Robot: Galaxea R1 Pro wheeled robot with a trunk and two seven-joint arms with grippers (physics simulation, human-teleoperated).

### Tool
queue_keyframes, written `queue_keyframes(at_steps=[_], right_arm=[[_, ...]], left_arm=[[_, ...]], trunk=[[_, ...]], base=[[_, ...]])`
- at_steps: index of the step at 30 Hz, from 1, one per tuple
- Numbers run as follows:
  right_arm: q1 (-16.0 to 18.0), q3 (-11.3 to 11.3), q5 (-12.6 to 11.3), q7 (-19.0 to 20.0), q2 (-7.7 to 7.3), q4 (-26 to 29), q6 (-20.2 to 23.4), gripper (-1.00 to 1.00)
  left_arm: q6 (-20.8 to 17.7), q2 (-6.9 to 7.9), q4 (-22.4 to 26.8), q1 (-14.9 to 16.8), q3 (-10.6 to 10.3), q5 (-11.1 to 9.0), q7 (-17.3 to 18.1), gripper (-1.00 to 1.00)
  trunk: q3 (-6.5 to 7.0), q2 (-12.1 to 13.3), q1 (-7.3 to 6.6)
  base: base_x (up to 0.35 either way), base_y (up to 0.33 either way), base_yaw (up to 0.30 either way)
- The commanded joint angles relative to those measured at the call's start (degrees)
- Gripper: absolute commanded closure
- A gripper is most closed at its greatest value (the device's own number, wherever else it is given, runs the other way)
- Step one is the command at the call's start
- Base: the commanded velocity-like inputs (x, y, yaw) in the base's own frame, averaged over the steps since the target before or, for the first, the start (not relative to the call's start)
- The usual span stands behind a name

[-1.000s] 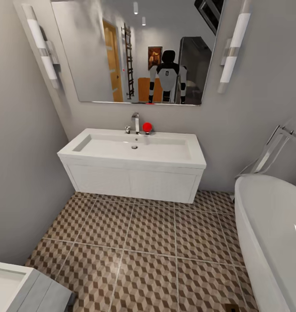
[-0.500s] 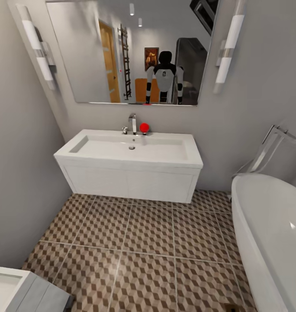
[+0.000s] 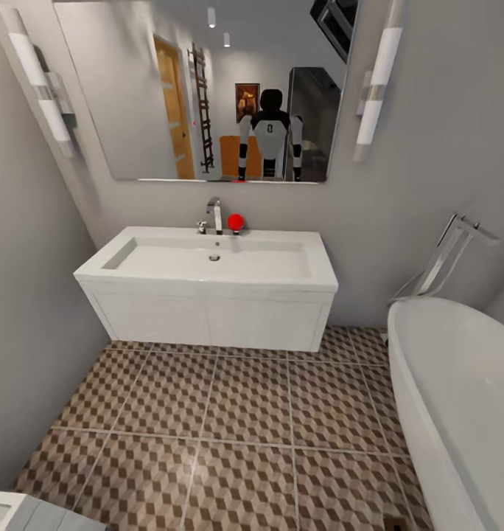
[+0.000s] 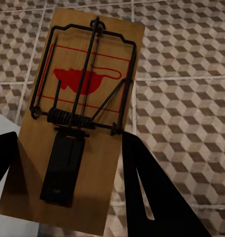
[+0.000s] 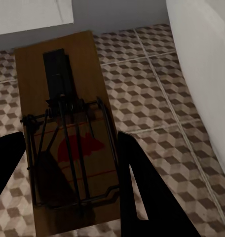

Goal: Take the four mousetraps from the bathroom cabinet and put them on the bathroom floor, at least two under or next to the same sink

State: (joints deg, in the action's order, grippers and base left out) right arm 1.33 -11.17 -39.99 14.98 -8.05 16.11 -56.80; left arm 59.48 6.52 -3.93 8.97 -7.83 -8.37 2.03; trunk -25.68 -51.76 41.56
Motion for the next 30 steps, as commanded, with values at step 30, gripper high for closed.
queue_keyframes(at_steps=[30], right_arm=[[0.1,-0.3,-0.7,0.3,-0.04,0.0,-0.2,1.00]], left_arm=[[0.3,-0.01,-0.2,0.1,-0.5,-0.4,0.0,1.00]], trunk=[[0.28,0.0,0.03]], base=[[0.161,0.000,-0.053]])
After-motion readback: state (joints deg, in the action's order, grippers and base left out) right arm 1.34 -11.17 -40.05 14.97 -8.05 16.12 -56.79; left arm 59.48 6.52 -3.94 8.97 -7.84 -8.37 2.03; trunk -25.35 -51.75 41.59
